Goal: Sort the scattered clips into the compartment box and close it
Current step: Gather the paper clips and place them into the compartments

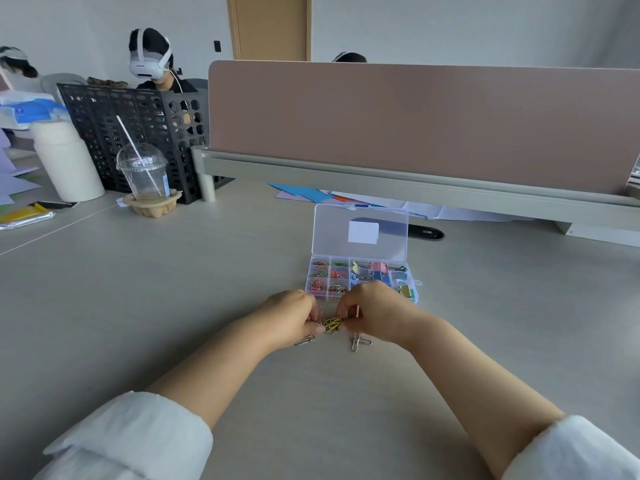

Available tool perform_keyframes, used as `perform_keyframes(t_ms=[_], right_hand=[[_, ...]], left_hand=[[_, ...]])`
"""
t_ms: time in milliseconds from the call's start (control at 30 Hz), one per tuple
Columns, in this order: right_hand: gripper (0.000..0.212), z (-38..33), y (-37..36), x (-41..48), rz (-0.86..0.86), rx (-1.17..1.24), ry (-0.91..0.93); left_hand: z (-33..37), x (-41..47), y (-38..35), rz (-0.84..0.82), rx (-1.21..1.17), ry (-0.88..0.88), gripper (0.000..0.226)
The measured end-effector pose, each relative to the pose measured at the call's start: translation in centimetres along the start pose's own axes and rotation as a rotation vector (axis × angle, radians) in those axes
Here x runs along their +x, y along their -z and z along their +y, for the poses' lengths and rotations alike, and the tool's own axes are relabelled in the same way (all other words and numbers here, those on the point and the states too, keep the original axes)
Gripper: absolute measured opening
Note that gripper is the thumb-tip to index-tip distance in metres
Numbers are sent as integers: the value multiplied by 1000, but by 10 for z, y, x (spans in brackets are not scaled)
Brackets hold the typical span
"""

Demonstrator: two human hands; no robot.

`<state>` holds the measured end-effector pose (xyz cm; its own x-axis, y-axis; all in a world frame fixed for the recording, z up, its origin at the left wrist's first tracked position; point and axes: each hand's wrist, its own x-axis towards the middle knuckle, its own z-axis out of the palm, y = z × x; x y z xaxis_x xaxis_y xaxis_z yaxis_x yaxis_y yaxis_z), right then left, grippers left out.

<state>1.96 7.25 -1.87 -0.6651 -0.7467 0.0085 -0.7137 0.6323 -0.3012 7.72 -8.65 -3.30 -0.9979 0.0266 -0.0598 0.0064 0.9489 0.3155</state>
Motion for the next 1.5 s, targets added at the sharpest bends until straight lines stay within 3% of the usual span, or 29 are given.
perform_keyframes(t_ms=[167, 400, 533, 733, 900, 1267, 1500], right_hand=[[15, -1, 2, -2, 39, 48, 6], [9, 6, 2, 4, 67, 109, -47], [8, 11, 9, 10, 65, 197, -79], [8, 16, 20, 41, 250, 395, -181], [8, 20, 6, 65, 415, 347, -222], [27, 23, 5, 67, 210, 74, -265], [46, 17, 2, 62, 207, 23, -201]], left_hand=[[-2, -1, 1, 25, -20, 3, 23], [-15, 5, 2, 101, -244, 3, 8], [-28, 12, 2, 209, -534, 40, 27], [-34, 24, -7, 428, -754, 85, 27], [-36, 32, -8, 544, -764, 98, 26], [-37, 47, -7, 564, -774, 98, 7], [-38, 55, -3, 585, -726, 113, 13]])
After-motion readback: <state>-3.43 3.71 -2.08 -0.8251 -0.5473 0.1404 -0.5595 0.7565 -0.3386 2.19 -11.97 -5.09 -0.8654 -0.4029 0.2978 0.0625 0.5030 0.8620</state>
